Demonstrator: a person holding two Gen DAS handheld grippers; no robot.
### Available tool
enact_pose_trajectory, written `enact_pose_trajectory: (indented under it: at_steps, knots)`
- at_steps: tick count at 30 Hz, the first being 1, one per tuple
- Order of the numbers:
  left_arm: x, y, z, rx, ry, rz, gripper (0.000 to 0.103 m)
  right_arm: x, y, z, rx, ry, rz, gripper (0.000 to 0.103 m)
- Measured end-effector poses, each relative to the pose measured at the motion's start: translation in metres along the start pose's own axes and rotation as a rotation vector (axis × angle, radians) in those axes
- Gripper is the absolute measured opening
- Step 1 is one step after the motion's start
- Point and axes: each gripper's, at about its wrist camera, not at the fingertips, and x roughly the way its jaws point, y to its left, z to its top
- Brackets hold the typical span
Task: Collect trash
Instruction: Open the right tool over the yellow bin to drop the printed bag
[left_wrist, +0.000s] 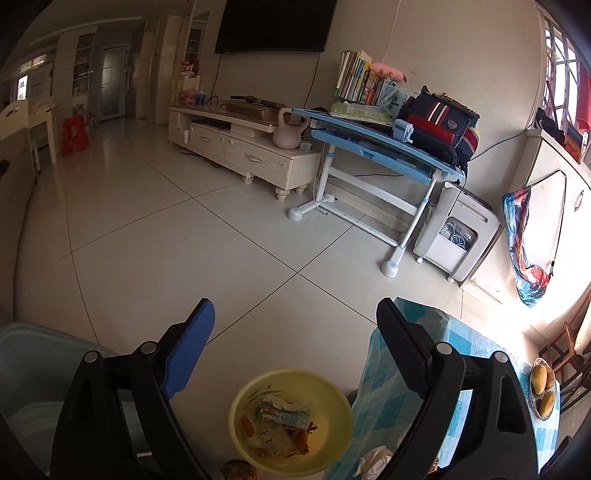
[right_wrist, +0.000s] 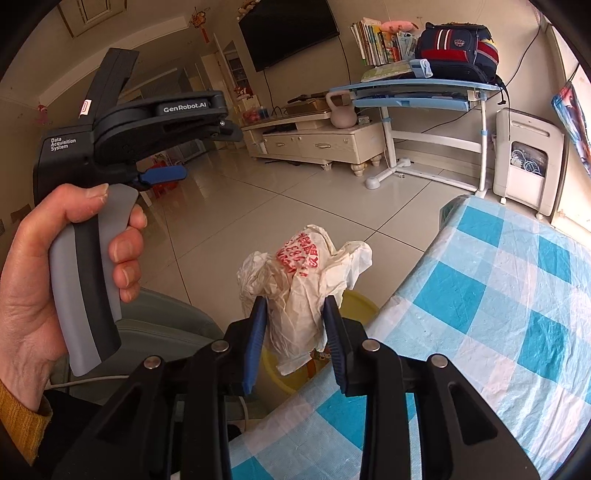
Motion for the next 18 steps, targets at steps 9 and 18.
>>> enact_pose_trajectory:
  at_steps: [9, 18]
  knots:
    - [-0.014, 0.014, 0.008, -0.073, -0.037, -0.023, 0.089, 0.044, 0.008, 0.012, -0.037, 0.054, 0.005, 0.034]
    - [-0.019, 0.004, 0.009, -0.009, -0.052, -0.016, 0.091, 0.067, 0.011, 0.016, -0.037, 0.085, -0.018, 0.049]
